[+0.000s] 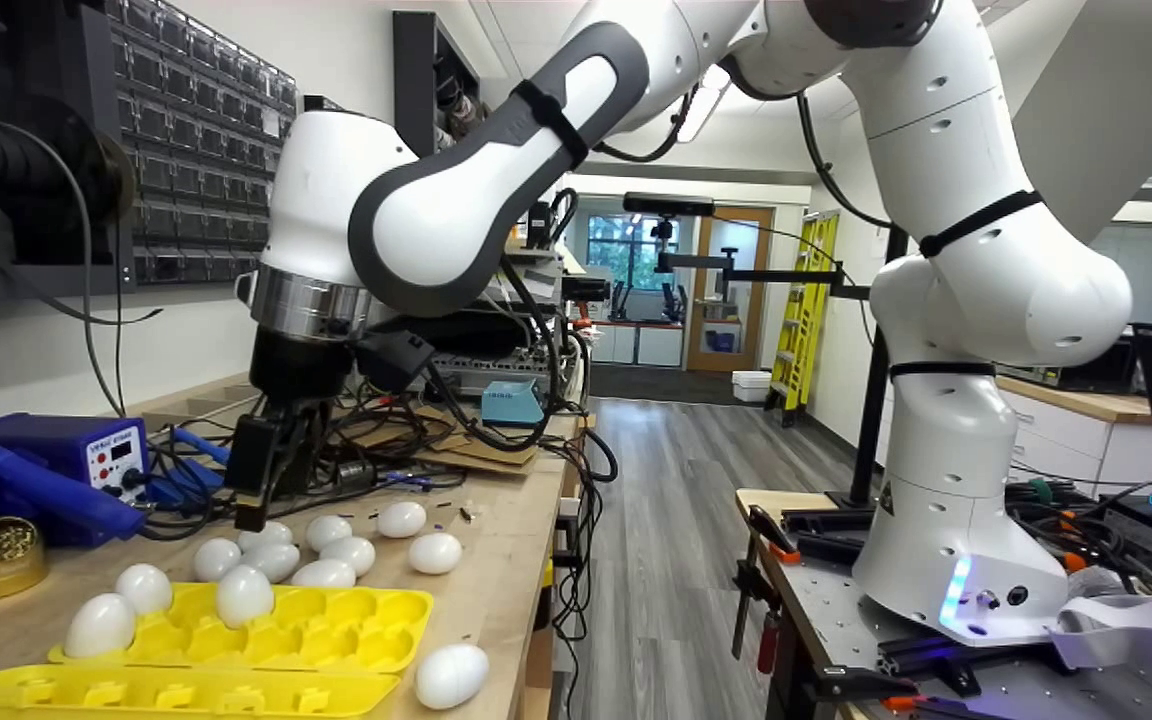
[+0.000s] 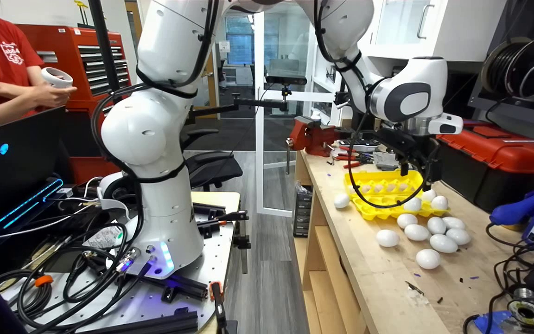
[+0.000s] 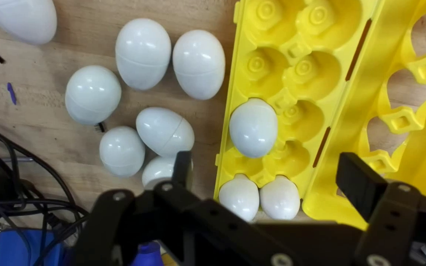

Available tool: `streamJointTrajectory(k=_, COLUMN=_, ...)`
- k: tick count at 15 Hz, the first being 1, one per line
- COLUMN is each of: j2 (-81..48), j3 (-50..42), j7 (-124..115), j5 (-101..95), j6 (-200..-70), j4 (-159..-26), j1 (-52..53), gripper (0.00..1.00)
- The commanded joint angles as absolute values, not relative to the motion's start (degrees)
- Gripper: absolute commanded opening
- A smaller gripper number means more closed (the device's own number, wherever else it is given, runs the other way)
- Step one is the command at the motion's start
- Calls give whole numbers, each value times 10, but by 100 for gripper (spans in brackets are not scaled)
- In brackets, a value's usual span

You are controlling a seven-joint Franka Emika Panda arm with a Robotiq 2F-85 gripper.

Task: Remove one egg from the carton box

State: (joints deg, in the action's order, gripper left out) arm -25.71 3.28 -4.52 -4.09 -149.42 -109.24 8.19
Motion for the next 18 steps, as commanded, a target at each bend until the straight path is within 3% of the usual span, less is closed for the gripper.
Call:
streamJointTrajectory(k=1, j2=-291, j3=22, j7=-62, j5=-53, j6=-1473, j4=-1045, j1=97, gripper=100)
streamJointTrajectory(k=18, j2=-374, j3=24, j7=-50, j5=-41, j6=-1453, j4=-975, j1=96, gripper=100)
